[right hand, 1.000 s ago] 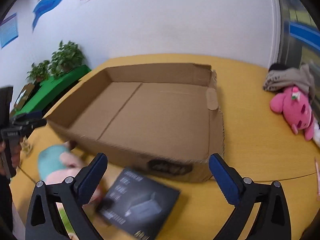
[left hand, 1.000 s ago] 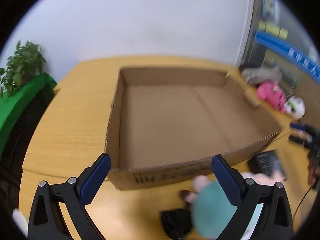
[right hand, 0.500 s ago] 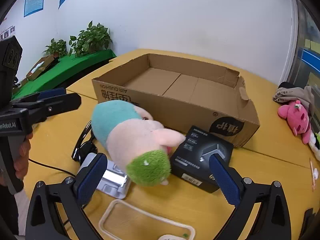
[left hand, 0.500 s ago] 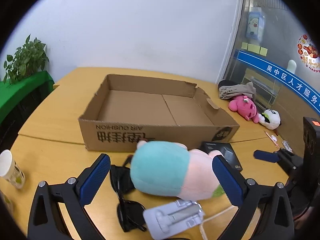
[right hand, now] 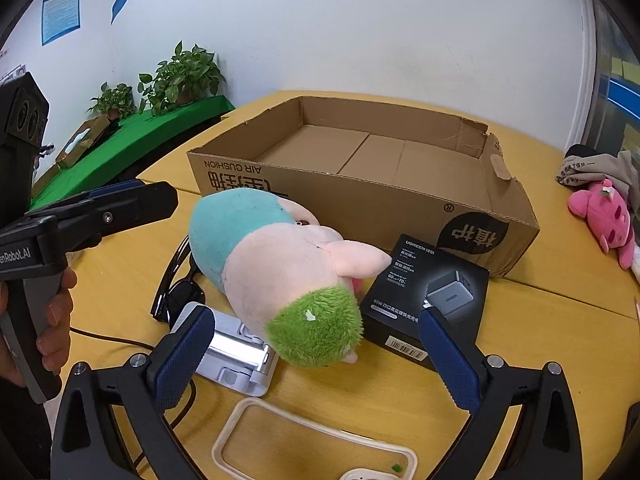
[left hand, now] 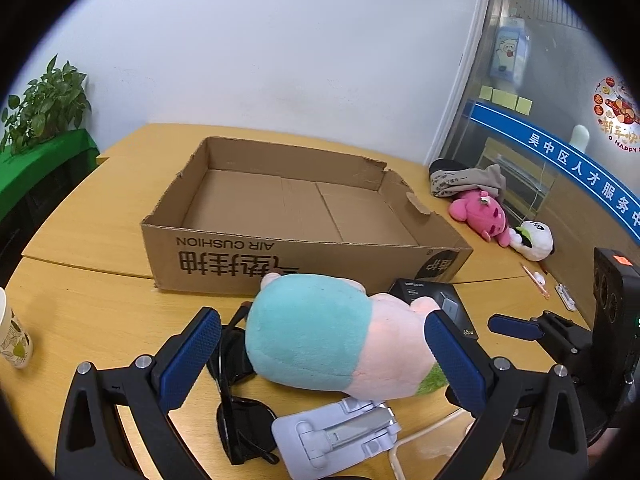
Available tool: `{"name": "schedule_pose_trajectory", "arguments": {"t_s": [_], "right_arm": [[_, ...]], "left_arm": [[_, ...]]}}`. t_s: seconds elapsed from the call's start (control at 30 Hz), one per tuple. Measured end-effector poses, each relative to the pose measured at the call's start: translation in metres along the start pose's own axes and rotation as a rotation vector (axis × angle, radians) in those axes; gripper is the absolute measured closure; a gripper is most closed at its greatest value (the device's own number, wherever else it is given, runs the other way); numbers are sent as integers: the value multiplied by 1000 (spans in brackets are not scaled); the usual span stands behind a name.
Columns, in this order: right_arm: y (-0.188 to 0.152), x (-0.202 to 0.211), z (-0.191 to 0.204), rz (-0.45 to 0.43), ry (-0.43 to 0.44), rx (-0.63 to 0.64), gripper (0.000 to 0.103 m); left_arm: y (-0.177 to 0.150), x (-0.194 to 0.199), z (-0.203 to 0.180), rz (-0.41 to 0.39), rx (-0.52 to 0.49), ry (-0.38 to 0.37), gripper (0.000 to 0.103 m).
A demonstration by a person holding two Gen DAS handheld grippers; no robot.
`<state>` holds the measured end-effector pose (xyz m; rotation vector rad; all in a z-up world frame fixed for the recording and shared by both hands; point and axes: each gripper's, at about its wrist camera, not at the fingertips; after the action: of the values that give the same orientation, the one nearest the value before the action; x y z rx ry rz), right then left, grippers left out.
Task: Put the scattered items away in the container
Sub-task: 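Close the left gripper on the plush pig's teal body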
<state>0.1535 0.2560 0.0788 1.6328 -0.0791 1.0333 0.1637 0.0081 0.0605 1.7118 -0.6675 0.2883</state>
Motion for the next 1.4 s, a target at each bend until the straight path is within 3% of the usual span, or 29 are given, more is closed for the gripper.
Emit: {"name": "schedule_pose_trajectory", "arguments": {"t_s": [1.13, 1.4], "right_arm": [[0, -27, 6, 56, 62, 18, 0], [0, -39, 12, 80, 85, 28, 0]], "left_arm": [[-2, -26, 19, 75, 57, -79, 1], [-1, -45, 37, 107, 123, -78, 4]]}}
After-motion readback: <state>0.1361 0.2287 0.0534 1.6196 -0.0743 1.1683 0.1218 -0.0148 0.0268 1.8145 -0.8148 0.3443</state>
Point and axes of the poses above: each gripper's, at about its wrist camera, not at the fingertips, and x roughly against the way its jaws point, z to its left, y to its top, and after that the axes turned 3 degrees about -z, right-handed
